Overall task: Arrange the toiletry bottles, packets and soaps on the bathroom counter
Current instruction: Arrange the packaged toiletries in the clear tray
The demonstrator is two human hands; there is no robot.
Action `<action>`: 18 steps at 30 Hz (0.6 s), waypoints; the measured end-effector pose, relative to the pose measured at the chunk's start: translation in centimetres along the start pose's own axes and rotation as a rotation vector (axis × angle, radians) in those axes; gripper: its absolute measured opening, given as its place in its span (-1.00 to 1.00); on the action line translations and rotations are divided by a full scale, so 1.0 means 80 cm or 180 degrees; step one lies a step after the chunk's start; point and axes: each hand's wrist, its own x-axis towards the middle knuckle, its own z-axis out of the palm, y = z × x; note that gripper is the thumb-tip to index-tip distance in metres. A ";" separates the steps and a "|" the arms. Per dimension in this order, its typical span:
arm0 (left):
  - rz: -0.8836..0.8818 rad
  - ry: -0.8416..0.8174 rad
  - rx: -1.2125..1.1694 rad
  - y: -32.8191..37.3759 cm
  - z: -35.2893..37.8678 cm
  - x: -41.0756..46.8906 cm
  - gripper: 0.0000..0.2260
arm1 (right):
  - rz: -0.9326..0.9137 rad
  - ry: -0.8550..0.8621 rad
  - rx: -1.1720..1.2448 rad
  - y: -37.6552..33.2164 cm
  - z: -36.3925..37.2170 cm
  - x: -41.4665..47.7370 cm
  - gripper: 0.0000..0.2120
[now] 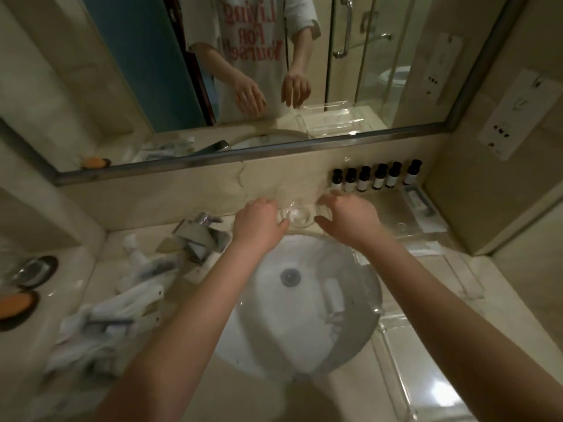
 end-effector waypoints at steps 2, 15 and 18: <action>-0.0092 0.0026 -0.0040 -0.029 0.004 -0.031 -0.67 | -0.0053 -0.0036 0.0071 -0.032 0.013 -0.015 -0.64; -0.1486 -0.0723 0.0042 -0.258 0.052 -0.219 -0.61 | -0.0783 -0.1159 0.0132 -0.233 0.161 -0.054 -0.63; -0.1914 -0.0759 -0.0189 -0.312 0.061 -0.257 -0.69 | -0.1019 -0.1440 0.0099 -0.279 0.194 -0.057 -0.62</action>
